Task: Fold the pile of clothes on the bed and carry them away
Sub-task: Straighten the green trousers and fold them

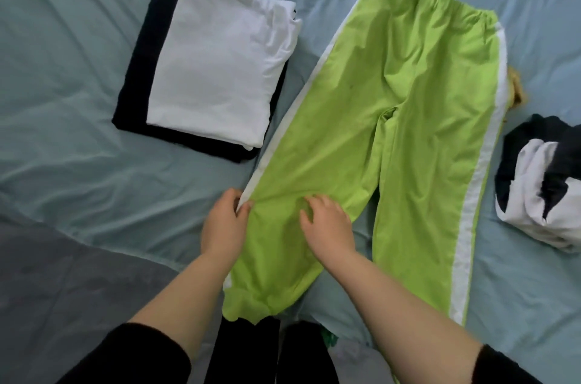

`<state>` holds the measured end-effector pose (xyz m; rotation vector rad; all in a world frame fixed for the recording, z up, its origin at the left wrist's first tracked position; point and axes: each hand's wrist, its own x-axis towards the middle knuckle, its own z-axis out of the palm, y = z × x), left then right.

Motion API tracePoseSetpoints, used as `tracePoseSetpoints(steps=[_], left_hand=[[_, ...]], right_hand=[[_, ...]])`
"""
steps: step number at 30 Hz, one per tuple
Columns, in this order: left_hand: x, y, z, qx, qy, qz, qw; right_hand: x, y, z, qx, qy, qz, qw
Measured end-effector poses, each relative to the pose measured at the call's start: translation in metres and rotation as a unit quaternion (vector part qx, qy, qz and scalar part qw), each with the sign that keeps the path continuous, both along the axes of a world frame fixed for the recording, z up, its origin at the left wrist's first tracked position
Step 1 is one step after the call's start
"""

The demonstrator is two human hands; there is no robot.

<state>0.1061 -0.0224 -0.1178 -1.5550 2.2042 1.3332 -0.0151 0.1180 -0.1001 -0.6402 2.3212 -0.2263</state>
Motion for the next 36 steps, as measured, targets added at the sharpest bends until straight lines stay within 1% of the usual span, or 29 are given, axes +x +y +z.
tracePoseSetpoints(steps=[1, 3, 5, 6, 9, 10, 11, 13, 15, 17, 19, 21, 24, 26, 29, 31, 32, 34, 36], left_hand=[[0.001, 0.001, 0.003, 0.000, 0.014, 0.035, 0.999], [0.002, 0.004, 0.010, 0.000, 0.035, 0.082, 0.996], [0.003, 0.009, 0.014, 0.013, 0.048, 0.089, 0.995], [0.003, 0.012, 0.016, 0.027, 0.050, 0.087, 0.995], [0.007, 0.024, 0.015, 0.075, 0.054, 0.062, 0.994], [0.010, 0.028, 0.015, 0.095, 0.049, 0.047, 0.993], [0.012, 0.032, 0.014, 0.109, 0.033, 0.023, 0.993], [0.016, 0.042, 0.015, 0.109, -0.014, -0.043, 0.993], [0.017, 0.056, 0.023, 0.093, -0.046, -0.078, 0.992], [0.010, 0.074, 0.038, 0.072, -0.051, -0.090, 0.992], [-0.002, 0.100, 0.057, 0.055, -0.029, -0.114, 0.991], [-0.018, 0.134, 0.077, 0.050, 0.004, -0.140, 0.989], [-0.042, 0.190, 0.096, 0.059, 0.048, -0.174, 0.982], [-0.058, 0.226, 0.097, 0.075, 0.054, -0.204, 0.975], [-0.077, 0.275, 0.085, 0.097, 0.040, -0.253, 0.962], [-0.086, 0.303, 0.071, 0.096, 0.022, -0.290, 0.952], [-0.089, 0.314, 0.064, 0.092, 0.007, -0.309, 0.947], [-0.096, 0.330, 0.049, 0.082, -0.020, -0.335, 0.938], [-0.101, 0.343, 0.038, 0.073, -0.040, -0.347, 0.934]], right_hand=[[0.000, -0.014, 0.005, -0.028, 0.001, -0.040, 0.999], [0.002, -0.045, 0.012, -0.071, -0.042, -0.118, 0.990], [0.004, -0.075, 0.013, -0.077, -0.071, -0.162, 0.981], [0.005, -0.088, 0.011, -0.061, -0.069, -0.158, 0.983], [0.005, -0.111, 0.004, 0.003, -0.063, -0.119, 0.991], [0.003, -0.113, 0.002, 0.011, -0.063, -0.122, 0.990], [0.000, -0.111, 0.000, 0.003, -0.066, -0.137, 0.988], [-0.010, -0.101, 0.001, -0.055, -0.095, -0.202, 0.973], [-0.022, -0.080, 0.006, -0.123, -0.152, -0.278, 0.940], [-0.035, -0.055, 0.015, -0.162, -0.192, -0.315, 0.915], [-0.049, -0.029, 0.027, -0.196, -0.212, -0.330, 0.899], [-0.062, 0.000, 0.042, -0.240, -0.233, -0.359, 0.871], [-0.086, 0.058, 0.059, -0.267, -0.231, -0.399, 0.846], [-0.101, 0.104, 0.064, -0.264, -0.208, -0.430, 0.838], [-0.116, 0.172, 0.055, -0.238, -0.173, -0.478, 0.828], [-0.117, 0.213, 0.042, -0.195, -0.166, -0.489, 0.834], [-0.115, 0.230, 0.034, -0.171, -0.177, -0.481, 0.841], [-0.108, 0.258, 0.019, -0.118, -0.227, -0.449, 0.856], [-0.101, 0.276, 0.007, -0.079, -0.269, -0.420, 0.863]])
